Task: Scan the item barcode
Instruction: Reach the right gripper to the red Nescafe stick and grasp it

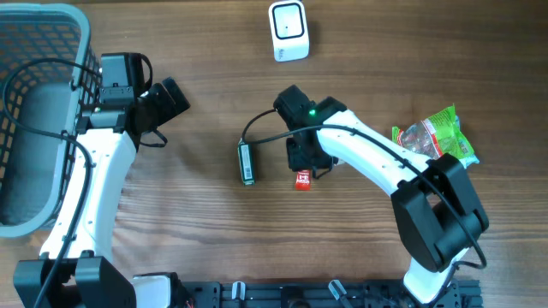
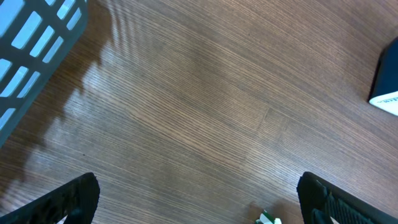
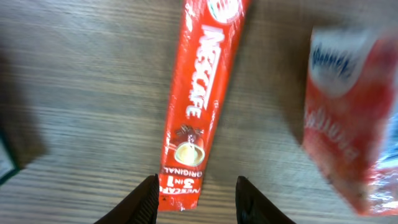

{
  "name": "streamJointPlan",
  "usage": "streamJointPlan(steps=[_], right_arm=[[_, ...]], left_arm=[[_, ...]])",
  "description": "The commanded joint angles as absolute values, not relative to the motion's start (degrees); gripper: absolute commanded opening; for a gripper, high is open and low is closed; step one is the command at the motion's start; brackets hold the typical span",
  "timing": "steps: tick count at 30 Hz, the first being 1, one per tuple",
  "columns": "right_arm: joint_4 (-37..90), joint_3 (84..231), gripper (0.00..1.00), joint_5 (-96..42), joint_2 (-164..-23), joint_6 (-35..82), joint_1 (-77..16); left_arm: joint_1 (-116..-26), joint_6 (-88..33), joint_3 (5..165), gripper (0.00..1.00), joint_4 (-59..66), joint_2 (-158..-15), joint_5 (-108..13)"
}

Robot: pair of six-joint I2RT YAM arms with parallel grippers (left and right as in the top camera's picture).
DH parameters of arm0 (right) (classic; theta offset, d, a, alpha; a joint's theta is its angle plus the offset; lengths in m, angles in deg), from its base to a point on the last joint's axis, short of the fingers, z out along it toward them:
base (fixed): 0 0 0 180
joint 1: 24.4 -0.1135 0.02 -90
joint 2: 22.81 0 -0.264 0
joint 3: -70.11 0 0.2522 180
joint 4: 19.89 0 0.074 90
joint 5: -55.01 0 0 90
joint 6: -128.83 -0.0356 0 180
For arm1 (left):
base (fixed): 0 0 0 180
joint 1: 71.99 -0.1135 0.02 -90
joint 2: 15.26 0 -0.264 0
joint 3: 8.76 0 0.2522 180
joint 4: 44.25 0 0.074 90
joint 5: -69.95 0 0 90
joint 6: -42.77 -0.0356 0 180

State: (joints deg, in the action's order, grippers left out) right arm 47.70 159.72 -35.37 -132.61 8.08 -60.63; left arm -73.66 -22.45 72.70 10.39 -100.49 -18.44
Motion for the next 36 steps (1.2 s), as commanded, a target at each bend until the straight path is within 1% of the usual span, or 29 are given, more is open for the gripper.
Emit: streamJointPlan(steps=[1,4,6,8,9,12,16,17,19,22,25,33,34,35,36], right_arm=[[43.28,155.24,0.40,-33.55,-131.82,4.22,-61.29],[41.64,153.12,0.39,-33.66,-132.55,4.43,-61.57],[43.02,152.62,0.35,-37.12,-132.55,8.04,-61.55],[44.55,152.64,0.34,-43.13,-132.52,11.73,-61.50],[44.44,152.64,0.35,-43.63,-132.52,12.85,-61.50],[43.85,152.64,0.36,-43.52,-132.52,13.55,-61.50],[44.07,152.64,0.35,-37.44,-132.52,13.33,-61.53],[43.85,152.64,0.34,-37.42,-132.52,13.35,-61.53],[44.64,154.17,0.29,-37.42,-132.35,13.37,-61.50],[45.40,156.05,0.29,-36.96,-131.10,13.92,-61.50],[45.55,155.63,0.30,-32.07,-131.02,14.68,-61.50],[44.68,155.59,0.29,-35.43,-131.06,14.23,-61.50],[44.68,155.59,0.30,-37.86,-131.06,13.96,-61.35],[44.74,155.59,0.37,-37.77,-131.06,13.33,-60.54],[45.20,155.59,0.37,-37.12,-131.06,13.22,-59.91]], left_arm=[[-73.88,-22.34,73.49,1.00,10.31,-100.12,-18.07],[-73.88,-22.34,73.49,1.00,10.31,-100.12,-18.07],[-73.88,-22.34,73.49,1.00,10.31,-100.12,-18.07],[-73.88,-22.34,73.49,1.00,10.31,-100.12,-18.07],[-73.88,-22.34,73.49,1.00,10.31,-100.12,-18.07],[-73.88,-22.34,73.49,1.00,10.31,-100.12,-18.07],[-73.88,-22.34,73.49,1.00,10.31,-100.12,-18.07],[-73.88,-22.34,73.49,1.00,10.31,-100.12,-18.07],[-73.88,-22.34,73.49,1.00,10.31,-100.12,-18.07],[-73.88,-22.34,73.49,1.00,10.31,-100.12,-18.07],[-73.88,-22.34,73.49,1.00,10.31,-100.12,-18.07],[-73.88,-22.34,73.49,1.00,10.31,-100.12,-18.07],[-73.88,-22.34,73.49,1.00,10.31,-100.12,-18.07],[-73.88,-22.34,73.49,1.00,10.31,-100.12,-18.07],[-73.88,-22.34,73.49,1.00,10.31,-100.12,-18.07]])
